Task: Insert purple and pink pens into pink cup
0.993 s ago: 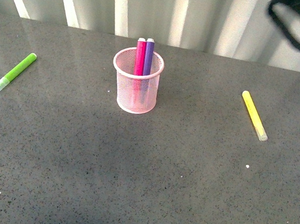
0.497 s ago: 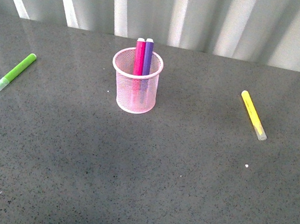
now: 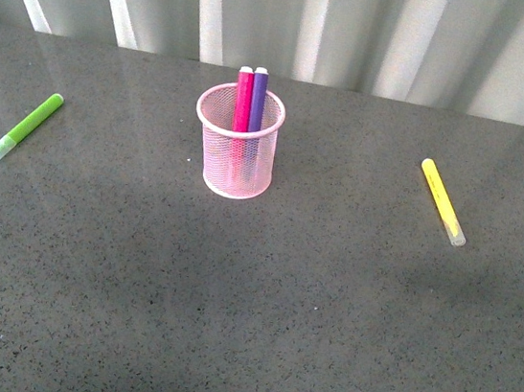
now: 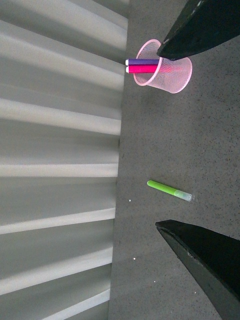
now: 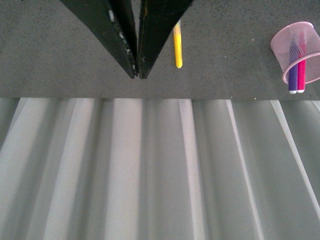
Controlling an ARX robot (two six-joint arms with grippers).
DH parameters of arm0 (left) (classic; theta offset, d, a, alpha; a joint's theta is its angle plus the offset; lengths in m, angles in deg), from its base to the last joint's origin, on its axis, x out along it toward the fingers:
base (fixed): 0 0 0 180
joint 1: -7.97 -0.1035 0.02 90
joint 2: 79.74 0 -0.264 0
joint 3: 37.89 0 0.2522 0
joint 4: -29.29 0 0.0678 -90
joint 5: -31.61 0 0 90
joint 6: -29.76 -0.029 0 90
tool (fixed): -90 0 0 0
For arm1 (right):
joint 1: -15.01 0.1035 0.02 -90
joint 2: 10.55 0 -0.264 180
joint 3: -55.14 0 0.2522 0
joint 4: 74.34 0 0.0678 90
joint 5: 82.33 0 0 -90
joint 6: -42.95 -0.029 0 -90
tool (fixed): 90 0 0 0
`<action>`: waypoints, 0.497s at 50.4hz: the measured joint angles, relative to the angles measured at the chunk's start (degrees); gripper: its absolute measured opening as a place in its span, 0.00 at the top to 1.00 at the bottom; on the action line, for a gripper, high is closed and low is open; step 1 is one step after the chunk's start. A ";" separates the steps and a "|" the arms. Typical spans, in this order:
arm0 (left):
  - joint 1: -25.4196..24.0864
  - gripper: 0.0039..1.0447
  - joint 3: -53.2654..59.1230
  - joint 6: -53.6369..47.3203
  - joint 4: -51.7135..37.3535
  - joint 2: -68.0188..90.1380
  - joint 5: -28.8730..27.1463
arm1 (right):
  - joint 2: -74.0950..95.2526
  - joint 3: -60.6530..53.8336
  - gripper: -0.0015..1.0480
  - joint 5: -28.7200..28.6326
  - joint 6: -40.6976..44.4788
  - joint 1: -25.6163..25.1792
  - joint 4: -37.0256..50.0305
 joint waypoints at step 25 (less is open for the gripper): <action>0.00 0.06 0.00 0.00 0.00 0.00 0.00 | -8.46 0.09 0.97 0.00 0.02 0.00 -8.55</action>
